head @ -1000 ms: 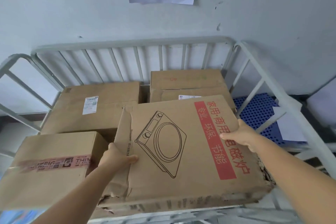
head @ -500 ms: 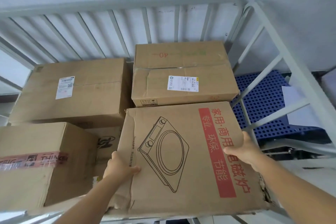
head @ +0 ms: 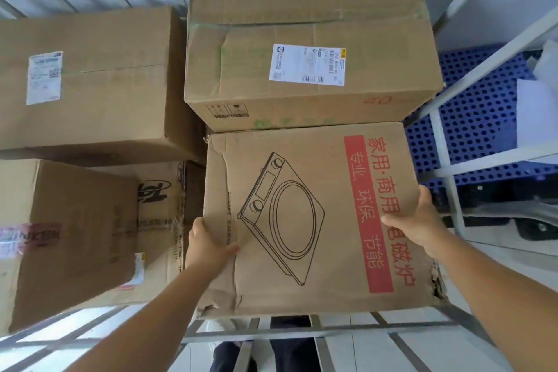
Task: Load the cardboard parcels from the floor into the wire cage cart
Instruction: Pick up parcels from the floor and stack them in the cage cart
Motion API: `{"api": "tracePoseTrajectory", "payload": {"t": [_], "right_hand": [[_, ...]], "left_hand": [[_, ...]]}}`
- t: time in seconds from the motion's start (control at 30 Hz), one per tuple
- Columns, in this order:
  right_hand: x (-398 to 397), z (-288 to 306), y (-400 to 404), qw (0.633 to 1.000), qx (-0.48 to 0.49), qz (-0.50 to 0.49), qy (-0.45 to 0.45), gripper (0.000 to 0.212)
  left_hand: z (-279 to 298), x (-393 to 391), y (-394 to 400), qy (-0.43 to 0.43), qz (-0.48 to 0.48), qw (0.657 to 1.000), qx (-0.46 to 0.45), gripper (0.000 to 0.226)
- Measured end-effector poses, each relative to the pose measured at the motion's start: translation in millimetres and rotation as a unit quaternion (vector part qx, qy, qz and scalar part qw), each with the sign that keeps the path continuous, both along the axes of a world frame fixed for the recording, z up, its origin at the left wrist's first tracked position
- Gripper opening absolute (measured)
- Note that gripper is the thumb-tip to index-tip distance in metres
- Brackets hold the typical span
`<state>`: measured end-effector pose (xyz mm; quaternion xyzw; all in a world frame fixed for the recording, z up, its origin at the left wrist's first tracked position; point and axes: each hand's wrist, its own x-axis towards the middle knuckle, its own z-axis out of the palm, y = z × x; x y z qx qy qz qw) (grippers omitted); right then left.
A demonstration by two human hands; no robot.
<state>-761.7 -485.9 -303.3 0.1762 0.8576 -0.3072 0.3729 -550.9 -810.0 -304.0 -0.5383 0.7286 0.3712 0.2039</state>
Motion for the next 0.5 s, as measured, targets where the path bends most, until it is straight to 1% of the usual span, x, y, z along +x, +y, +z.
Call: {"api": "tracePoseTrajectory", "payload": {"t": [0.13, 0.27, 0.4, 0.5], "right_hand": [[1.4, -17.6, 1.4, 1.0, 0.008, -0.005, 0.007, 0.086], [3.5, -27.1, 2.1, 1.0, 0.023, 0.003, 0.014, 0.085], [3.8, -28.7, 2.9, 0.999, 0.047, 0.02, 0.01, 0.089], [3.7, -26.2, 2.3, 0.997, 0.064, 0.035, 0.007, 0.101]], "left_hand": [[-15.7, -1.3, 6.8, -0.003, -0.009, 1.0, 0.003, 0.095], [-25.6, -4.9, 9.6, -0.024, -0.049, 0.998, -0.024, 0.099], [-28.8, -7.8, 13.2, -0.058, -0.06, 0.995, -0.047, 0.1], [-27.4, -11.5, 10.4, -0.084, -0.078, 0.992, -0.047, 0.109]]}}
